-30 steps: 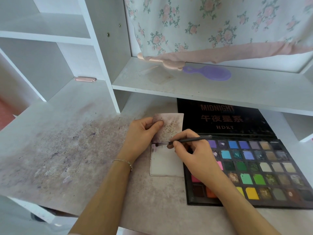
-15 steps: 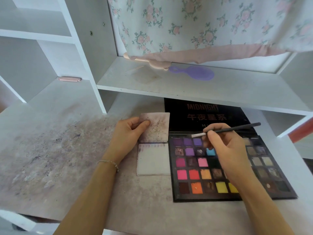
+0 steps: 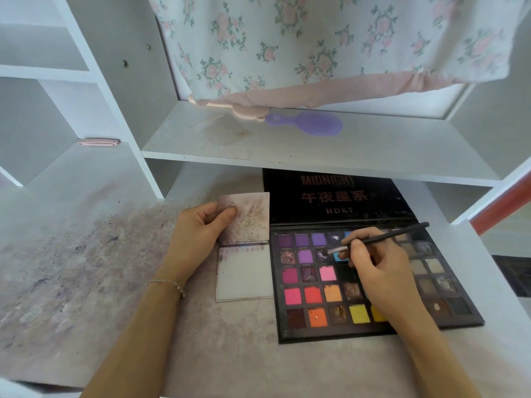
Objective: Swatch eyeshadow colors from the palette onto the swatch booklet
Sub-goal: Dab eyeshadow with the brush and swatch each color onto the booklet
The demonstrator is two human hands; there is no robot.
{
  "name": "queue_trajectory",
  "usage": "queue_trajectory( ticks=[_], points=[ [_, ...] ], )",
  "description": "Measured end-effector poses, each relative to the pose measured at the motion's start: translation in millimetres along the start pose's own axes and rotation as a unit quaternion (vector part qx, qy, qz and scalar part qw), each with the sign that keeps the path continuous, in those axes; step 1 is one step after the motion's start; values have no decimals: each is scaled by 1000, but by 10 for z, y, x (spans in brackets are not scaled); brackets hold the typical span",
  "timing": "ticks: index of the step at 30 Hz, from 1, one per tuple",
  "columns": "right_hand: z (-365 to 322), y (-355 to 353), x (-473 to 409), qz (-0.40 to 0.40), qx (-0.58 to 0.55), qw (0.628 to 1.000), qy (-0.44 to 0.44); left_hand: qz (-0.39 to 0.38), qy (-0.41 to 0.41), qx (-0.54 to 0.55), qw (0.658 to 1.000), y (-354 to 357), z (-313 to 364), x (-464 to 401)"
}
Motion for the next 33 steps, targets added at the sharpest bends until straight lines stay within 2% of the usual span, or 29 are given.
queue_trajectory(
  ticks=[8, 22, 33],
  points=[
    [20, 89, 10, -43, 20, 999, 6, -4, 2, 15, 1000, 18, 31, 19],
    [-11, 116, 10, -52, 63, 996, -26, 0, 8, 8, 1000, 3, 33, 14],
    [-25, 97, 2, -48, 52, 997, -20, -4, 2, 13, 1000, 7, 23, 19]
  ],
)
Point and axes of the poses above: each hand's wrist, its own x-axis away from the middle knuckle, its own y-axis out of the palm, z = x × y, the point moved 9 cm from there along -x, towards the middle knuckle, and after that the axes turned 13 degrees about -x, right-handed, at the moved point
